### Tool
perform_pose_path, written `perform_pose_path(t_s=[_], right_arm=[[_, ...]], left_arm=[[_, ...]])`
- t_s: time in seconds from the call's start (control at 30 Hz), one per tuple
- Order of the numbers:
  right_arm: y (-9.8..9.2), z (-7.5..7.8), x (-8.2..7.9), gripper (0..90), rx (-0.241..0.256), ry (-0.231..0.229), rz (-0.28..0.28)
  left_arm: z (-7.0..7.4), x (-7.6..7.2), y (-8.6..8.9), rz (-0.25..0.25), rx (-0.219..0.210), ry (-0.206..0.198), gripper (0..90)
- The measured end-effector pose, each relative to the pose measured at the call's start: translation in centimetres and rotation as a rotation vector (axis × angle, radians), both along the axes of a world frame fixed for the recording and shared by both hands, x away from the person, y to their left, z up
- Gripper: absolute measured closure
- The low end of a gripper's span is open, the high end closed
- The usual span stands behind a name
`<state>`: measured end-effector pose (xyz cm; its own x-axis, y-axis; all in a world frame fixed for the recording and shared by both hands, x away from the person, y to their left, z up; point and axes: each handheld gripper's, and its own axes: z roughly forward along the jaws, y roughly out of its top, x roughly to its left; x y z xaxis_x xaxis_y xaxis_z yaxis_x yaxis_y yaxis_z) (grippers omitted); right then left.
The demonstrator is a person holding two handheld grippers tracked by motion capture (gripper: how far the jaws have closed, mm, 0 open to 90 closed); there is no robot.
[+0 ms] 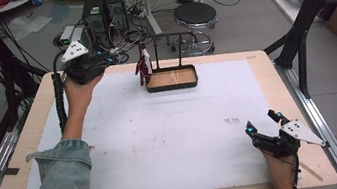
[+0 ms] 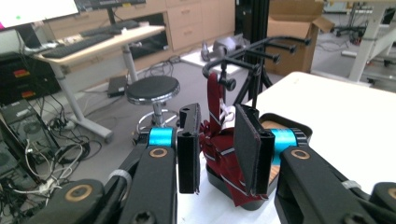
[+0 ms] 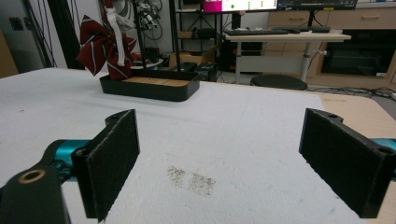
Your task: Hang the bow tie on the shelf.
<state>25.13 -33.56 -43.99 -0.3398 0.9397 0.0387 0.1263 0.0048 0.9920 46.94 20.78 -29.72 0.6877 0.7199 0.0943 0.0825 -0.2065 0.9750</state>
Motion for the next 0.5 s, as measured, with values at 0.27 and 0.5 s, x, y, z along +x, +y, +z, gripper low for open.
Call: perform_pose_path(t_s=[0.27,0.5], right_arm=[[0.1,0.0,0.0,11.2,0.004,0.004,-0.002],[0.0,0.0,0.0,11.2,0.004,0.004,-0.001]], left_arm=[[0.9,-2.5,1.7,0.013,-0.026,-0.031,66.4],[1.3,-4.8,3.6,0.028,-0.061,-0.049,64.0]])
